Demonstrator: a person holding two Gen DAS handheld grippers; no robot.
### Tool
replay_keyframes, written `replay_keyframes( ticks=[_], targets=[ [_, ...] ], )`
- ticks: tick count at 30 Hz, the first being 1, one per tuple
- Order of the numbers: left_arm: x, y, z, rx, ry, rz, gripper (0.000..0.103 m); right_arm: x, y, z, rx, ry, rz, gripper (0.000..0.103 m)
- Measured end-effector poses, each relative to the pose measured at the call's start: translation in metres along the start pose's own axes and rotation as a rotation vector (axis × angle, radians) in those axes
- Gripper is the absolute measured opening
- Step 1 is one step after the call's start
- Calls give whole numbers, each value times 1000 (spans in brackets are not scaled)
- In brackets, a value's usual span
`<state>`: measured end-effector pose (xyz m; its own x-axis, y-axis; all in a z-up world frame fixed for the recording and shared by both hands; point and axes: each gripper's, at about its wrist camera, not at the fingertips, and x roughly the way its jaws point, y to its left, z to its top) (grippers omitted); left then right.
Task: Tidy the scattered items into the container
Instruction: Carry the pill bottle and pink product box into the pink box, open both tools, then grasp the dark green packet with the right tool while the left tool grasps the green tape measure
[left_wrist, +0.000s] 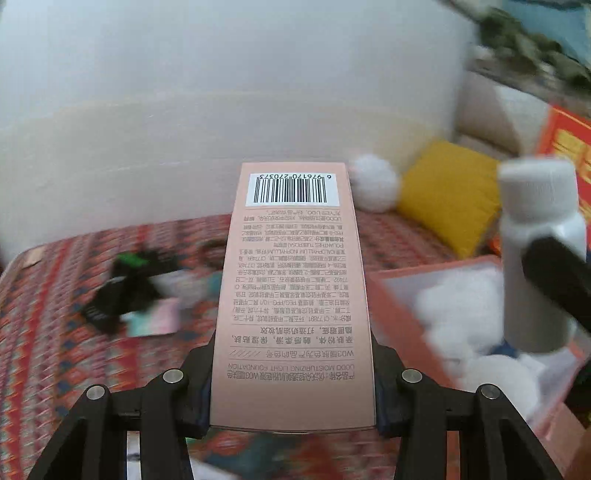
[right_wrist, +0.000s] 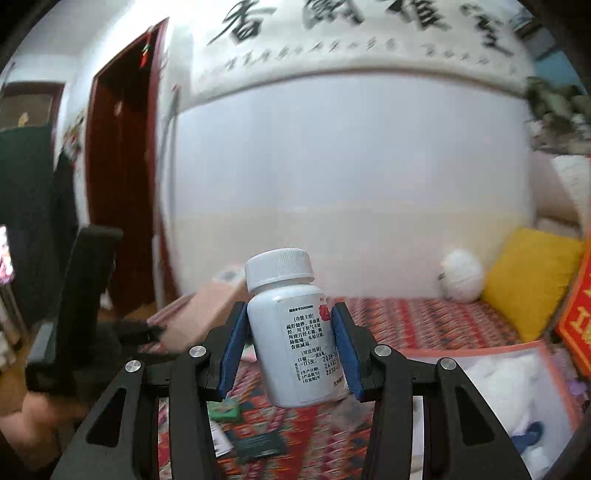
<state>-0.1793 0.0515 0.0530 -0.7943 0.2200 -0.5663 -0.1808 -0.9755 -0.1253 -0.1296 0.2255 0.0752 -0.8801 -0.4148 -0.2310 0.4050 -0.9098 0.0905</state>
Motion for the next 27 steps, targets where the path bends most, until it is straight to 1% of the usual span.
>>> replay_keyframes(
  ticks=[2, 3, 5, 8, 11, 13, 14, 15, 16, 17, 18, 19, 22, 24, 26, 27],
  targets=[
    [8, -31, 7, 33, 6, -35, 52, -24, -27, 8, 37, -45, -57, 49],
    [13, -48, 10, 53, 11, -54, 52, -32, -40, 9, 53, -54, -87, 49],
    [20, -81, 16, 90, 25, -81, 52, -48, -71, 11, 92, -65, -152, 49],
    [33, -119, 17, 145, 45, -109, 52, -60, -116, 8, 174, -54, -218, 49],
    [48, -149, 16, 202, 58, -121, 53, -63, -153, 3, 248, -29, -251, 49],
    [57, -164, 15, 241, 62, -113, 53, -52, -176, -2, 287, -7, -232, 49],
    [61, -172, 14, 270, 63, -98, 60, -45, -184, -4, 302, 10, -214, 50],
    [62, -179, 13, 288, 59, -85, 77, -37, -191, -6, 316, 28, -195, 52],
    [63, -182, 11, 306, 51, -75, 85, -33, -197, -7, 337, 31, -186, 59],
    [61, -183, 9, 325, 33, -68, 94, -33, -203, -10, 351, 28, -195, 71],
    [59, -185, 8, 342, 17, -61, 96, -34, -206, -10, 366, 14, -212, 92],
    [57, -184, 8, 352, 7, -54, 96, -34, -206, -13, 372, -2, -220, 95],
    [50, -178, 8, 368, -12, -38, 96, -31, -209, -7, 369, -20, -201, 95],
    [46, -166, 11, 342, -10, -35, 96, -29, -207, -6, 376, -26, -189, 95],
    [43, -150, 14, 296, 2, -43, 96, -24, -201, -5, 380, -13, -168, 95],
    [42, -141, 16, 271, 7, -44, 96, -22, -192, -4, 377, -9, -163, 95]
  ],
)
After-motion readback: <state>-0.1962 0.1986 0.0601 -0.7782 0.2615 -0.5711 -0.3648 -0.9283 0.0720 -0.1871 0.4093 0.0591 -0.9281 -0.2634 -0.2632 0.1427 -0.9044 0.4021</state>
